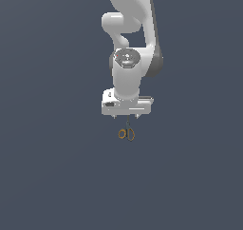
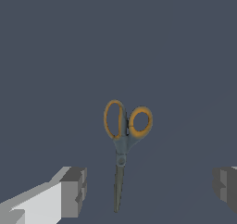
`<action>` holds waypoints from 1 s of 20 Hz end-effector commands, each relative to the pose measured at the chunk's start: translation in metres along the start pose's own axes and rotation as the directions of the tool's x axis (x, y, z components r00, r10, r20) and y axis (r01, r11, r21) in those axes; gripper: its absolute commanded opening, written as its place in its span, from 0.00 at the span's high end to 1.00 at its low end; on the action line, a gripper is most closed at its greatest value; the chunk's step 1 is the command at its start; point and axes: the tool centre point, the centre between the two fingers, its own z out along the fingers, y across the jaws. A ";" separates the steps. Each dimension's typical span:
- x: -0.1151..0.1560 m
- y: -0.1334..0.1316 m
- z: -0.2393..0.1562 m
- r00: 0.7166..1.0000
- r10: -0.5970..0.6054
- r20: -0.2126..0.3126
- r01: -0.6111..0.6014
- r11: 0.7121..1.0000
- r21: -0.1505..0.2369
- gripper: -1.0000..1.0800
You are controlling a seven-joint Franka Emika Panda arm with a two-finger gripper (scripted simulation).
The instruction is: Pick up the object and move it to a goal position.
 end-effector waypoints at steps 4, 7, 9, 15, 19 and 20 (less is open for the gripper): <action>0.001 0.006 0.000 1.000 0.015 0.000 -0.015 1.000 0.002 0.04; 0.003 0.022 -0.002 0.999 0.050 0.001 -0.050 0.999 0.008 0.04; 0.004 0.028 -0.004 0.998 0.061 0.001 -0.061 0.998 0.010 0.04; 0.003 0.026 -0.001 0.998 0.066 0.000 -0.066 0.998 0.009 0.04; 0.000 0.021 0.009 0.996 0.091 -0.001 -0.091 0.996 0.007 0.04; -0.001 0.019 0.012 0.995 0.099 -0.002 -0.099 0.995 0.006 0.04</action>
